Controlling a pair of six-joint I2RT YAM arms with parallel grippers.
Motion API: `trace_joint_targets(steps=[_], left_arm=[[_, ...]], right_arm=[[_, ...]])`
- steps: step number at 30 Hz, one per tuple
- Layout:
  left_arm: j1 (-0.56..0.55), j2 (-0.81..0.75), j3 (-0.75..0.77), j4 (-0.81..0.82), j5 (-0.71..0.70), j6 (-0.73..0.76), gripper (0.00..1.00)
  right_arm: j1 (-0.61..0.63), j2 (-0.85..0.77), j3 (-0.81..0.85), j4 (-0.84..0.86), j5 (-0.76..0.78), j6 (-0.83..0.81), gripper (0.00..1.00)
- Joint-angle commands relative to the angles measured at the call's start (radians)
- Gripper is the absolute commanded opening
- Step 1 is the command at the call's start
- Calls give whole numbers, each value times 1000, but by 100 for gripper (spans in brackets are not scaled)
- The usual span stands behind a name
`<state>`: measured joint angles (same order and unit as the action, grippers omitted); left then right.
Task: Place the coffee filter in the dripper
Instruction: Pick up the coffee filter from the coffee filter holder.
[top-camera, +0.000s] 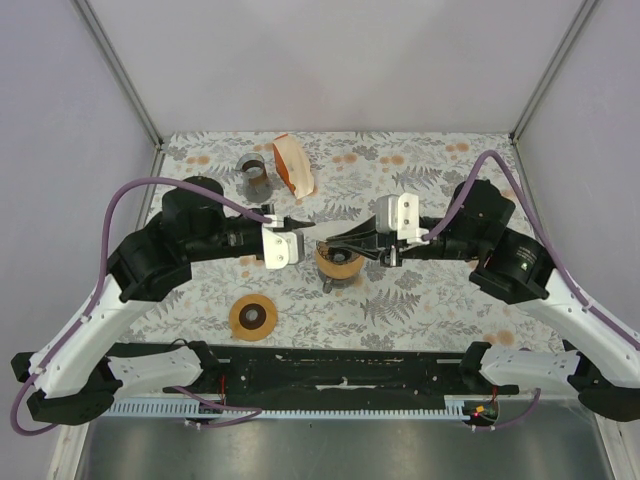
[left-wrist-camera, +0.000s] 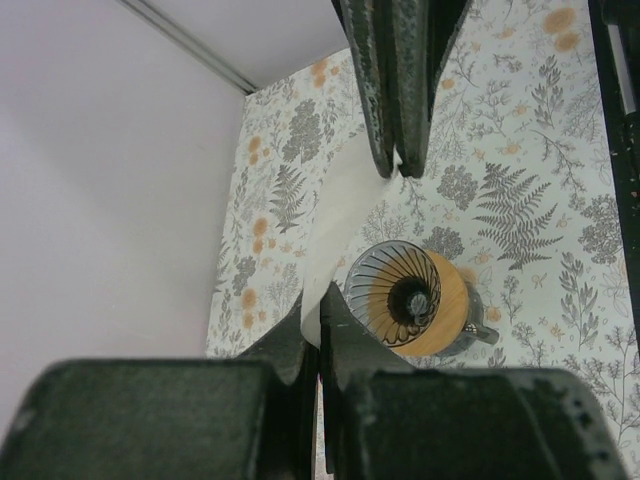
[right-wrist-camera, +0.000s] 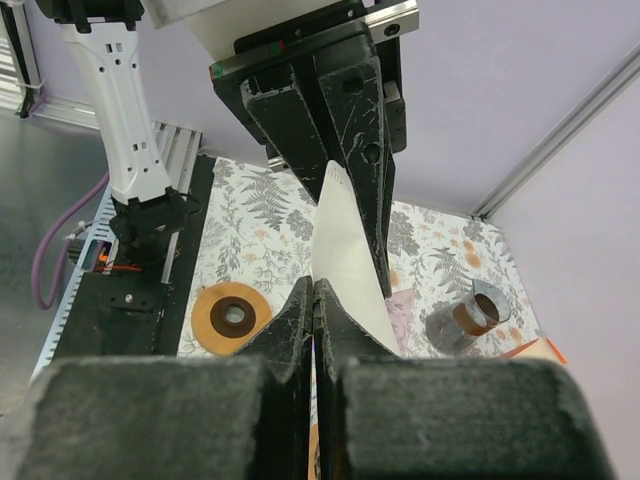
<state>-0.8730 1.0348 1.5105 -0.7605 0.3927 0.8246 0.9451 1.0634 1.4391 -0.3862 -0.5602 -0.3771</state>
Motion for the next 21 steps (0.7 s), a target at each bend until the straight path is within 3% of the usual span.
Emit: trace_joint_targets(steps=[1,12,17,21], left_arm=[[-9,1,-9,81,-5,-136,2],[-9,-5,-30,92,-26,-147,2],[-11,-21,-53,70,-3,-113,2],[-12,-30,-59,47,11,-85,2]], right_arm=[[47,-25,-40,95,111,-25,0],[152,17,-37,124,256,-73,0],[147,47,4,188,618,-6,0],[144,66,37,190,710,26,0]])
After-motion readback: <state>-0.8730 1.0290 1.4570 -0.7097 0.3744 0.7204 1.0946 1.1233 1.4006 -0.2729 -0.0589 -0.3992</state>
